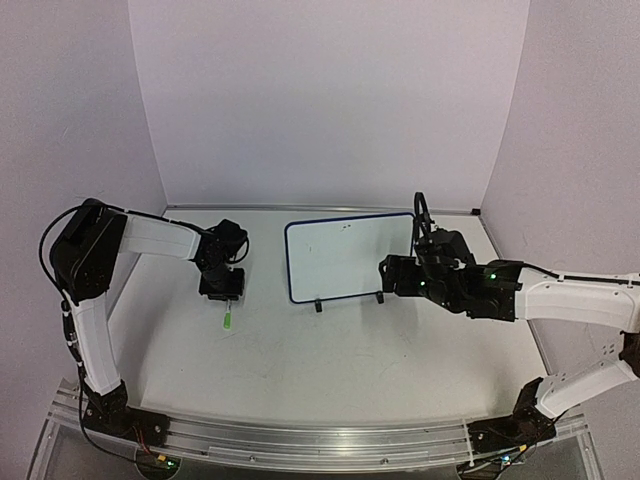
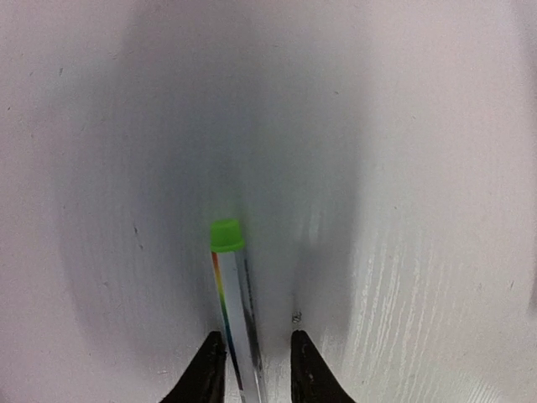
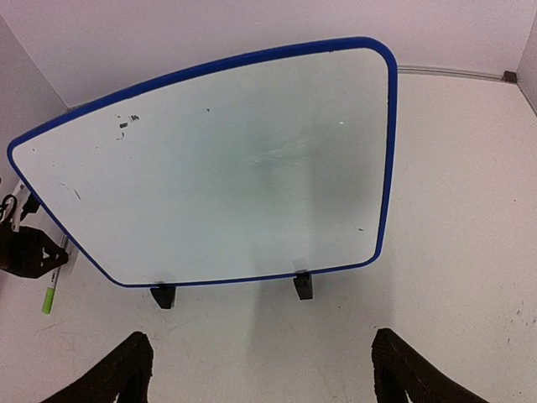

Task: Write a sentence on the whiteboard
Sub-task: Pick up the whiteboard marker from the center of the board, then pass from the left arm to the right

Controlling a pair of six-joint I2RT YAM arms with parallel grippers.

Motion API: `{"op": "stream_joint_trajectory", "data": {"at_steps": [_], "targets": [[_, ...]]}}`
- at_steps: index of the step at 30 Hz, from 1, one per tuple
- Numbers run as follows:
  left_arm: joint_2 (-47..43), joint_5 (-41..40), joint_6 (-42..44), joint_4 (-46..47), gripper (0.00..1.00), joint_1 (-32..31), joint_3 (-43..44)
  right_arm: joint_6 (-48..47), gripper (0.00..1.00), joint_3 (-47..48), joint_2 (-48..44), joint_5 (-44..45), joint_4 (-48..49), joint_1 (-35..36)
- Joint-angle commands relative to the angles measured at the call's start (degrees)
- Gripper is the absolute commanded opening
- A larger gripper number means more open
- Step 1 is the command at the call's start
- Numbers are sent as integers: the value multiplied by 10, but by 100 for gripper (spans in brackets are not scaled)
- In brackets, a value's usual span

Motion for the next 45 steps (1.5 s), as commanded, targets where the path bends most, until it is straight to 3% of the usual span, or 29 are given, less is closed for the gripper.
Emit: {"op": "stream_joint_trajectory", "data": {"at_steps": [1, 6, 15, 19, 25, 36, 45], "targets": [[-21, 27, 29, -30, 32, -4, -19, 11, 86, -4, -8, 13, -6, -1], [-23, 35, 27, -44, 30, -11, -28, 12, 86, -3, -5, 14, -6, -2], [-17, 16, 29, -61, 1, -13, -33, 11, 85, 1, -20, 5, -12, -2], [-63, 23, 63, -49, 0, -16, -48, -20, 87, 13, -41, -27, -27, -5], [-186, 117, 137, -1, 0, -45, -92, -70, 88, 70, -62, -210, -89, -46], [-262, 216, 169, 9, 0, -234, -62, -47, 85, 167, -1, -594, -139, -89], [-261, 254, 156, 35, 0, -333, -6, -7, 78, 153, 59, -736, -139, -88]]}}
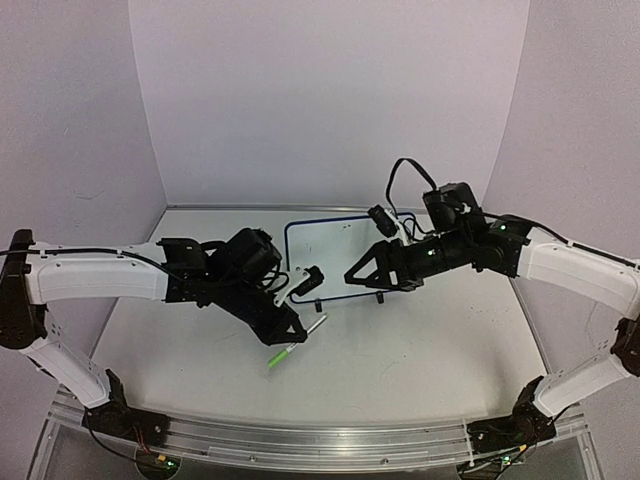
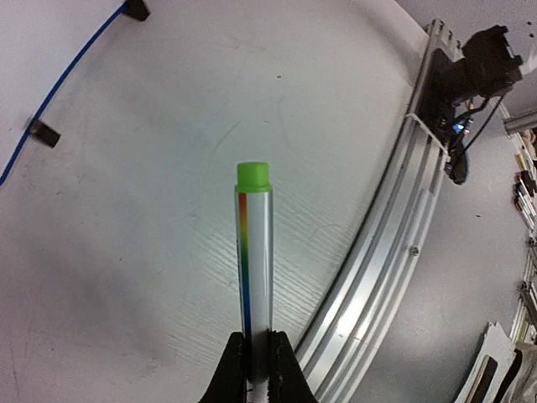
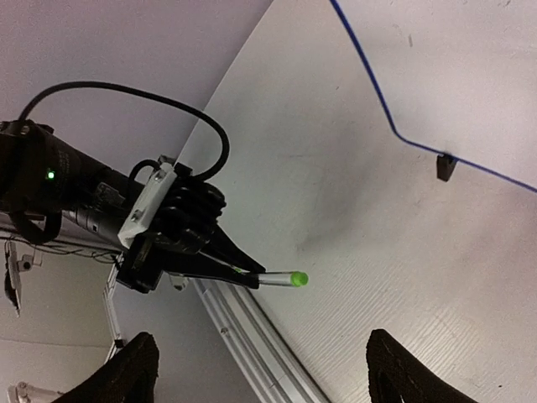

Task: Write a sentence on the whiteboard
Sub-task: Pass from the left arm to the right

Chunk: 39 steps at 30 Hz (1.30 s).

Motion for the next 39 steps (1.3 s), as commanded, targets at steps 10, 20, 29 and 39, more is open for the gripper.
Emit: {"op": "stream_joint_trajectory", "data": {"at_steps": [10, 20, 29, 39], "targets": [[15, 64, 37, 13, 0, -39, 87, 32, 67, -30, 64, -200, 2, 0], [45, 90, 70, -17, 0, -42, 126, 31, 61, -29, 98, -250, 15, 13], [64, 100, 81, -28, 0, -42, 143, 24, 53, -24, 112, -275, 25, 37], [74, 99, 85, -29, 0, -42, 155, 25, 48, -23, 122, -285, 34, 55]]}}
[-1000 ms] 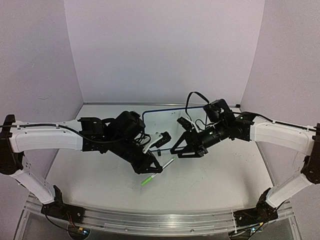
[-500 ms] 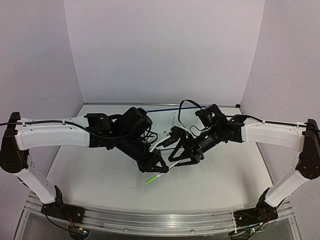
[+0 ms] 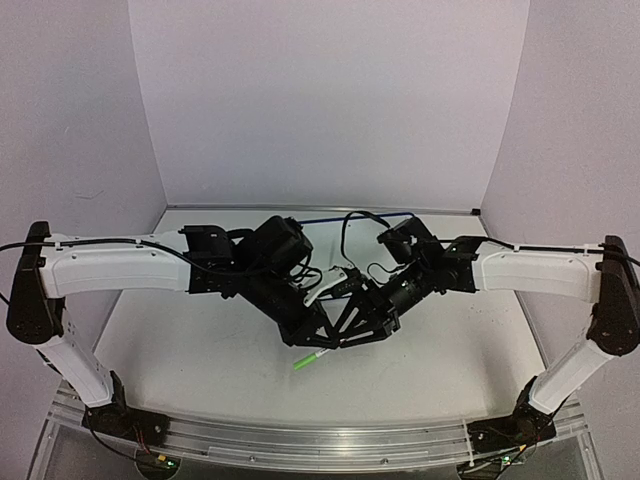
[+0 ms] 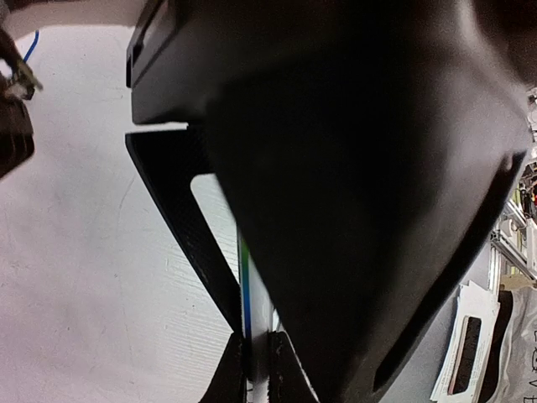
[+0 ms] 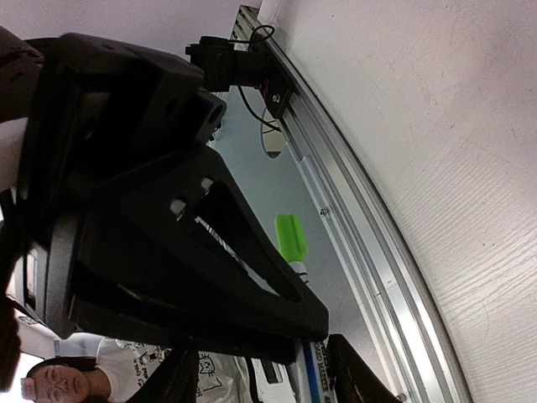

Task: Write a sentence on the whiteboard
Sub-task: Pass from the left arm to the right

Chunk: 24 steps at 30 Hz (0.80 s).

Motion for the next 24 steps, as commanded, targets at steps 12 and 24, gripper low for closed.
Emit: {"op": "stream_joint_trajectory", "data": {"at_steps": [12, 24], "targets": [[9, 11, 12, 5, 0, -2, 41, -2, 21, -1, 13, -18, 37, 21], [2, 12, 11, 1, 0, -2, 34, -23, 0, -14, 9, -3, 51, 20]]}}
